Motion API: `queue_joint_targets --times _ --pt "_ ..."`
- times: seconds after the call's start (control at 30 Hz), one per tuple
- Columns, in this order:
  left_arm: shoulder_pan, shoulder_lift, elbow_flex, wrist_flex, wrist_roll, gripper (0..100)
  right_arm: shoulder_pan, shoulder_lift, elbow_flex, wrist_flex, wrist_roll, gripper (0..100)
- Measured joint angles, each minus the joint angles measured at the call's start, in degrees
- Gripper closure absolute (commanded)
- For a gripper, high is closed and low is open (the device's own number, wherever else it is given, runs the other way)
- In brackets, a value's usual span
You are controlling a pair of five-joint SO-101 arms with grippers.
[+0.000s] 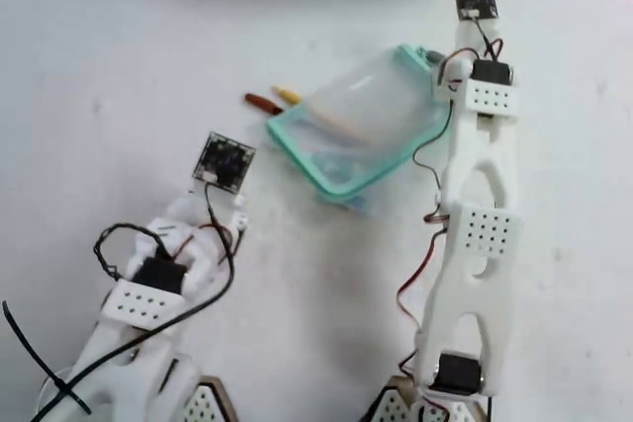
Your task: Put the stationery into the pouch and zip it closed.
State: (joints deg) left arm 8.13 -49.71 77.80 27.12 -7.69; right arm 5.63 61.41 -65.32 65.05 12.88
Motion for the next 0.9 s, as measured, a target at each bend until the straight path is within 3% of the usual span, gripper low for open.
queue_joint_targets --times 0.5,0.7,0.77,0.9 --pt "0.00 0.00 0.00 0.00 0.00 98 0.00 12.92 -7.74 -8.35 -1.32 75.9" --pt "0.00 0.00 0.00 0.00 0.00 98 -0.09 14.15 -8.44 -8.44 6.07 99.5" --pt "0.00 0.00 0.00 0.00 0.00 98 -0.44 14.51 -8.44 -8.35 9.76 95.4" --pt "0.00 0.00 0.00 0.00 0.00 98 -0.44 14.77 -9.05 -6.24 13.89 98.0"
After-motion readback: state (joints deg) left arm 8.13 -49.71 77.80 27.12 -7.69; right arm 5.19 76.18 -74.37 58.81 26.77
